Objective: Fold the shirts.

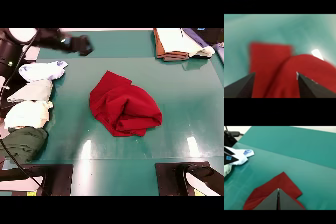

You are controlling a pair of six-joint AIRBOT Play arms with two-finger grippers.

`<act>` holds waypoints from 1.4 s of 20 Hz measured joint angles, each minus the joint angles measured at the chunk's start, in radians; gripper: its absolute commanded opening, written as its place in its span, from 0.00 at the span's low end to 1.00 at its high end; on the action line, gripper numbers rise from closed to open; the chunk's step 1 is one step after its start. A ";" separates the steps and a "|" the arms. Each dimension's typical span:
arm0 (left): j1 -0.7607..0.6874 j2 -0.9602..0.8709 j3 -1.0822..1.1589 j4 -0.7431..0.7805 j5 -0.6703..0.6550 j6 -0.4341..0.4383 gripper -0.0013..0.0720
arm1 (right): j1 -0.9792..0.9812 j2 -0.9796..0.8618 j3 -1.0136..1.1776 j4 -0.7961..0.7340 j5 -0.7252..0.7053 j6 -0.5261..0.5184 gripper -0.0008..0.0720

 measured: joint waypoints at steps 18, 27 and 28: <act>0.074 -0.092 -0.673 -0.460 0.288 0.141 0.84 | 0.052 -0.008 -0.100 0.057 -0.078 0.004 0.03; 0.025 -0.098 -0.647 -0.478 0.343 0.149 0.05 | 0.034 -0.008 -0.103 0.057 -0.001 0.011 0.03; 0.035 -0.095 -0.624 -0.478 0.337 0.149 0.05 | 0.016 -0.006 -0.112 0.057 0.029 0.015 0.03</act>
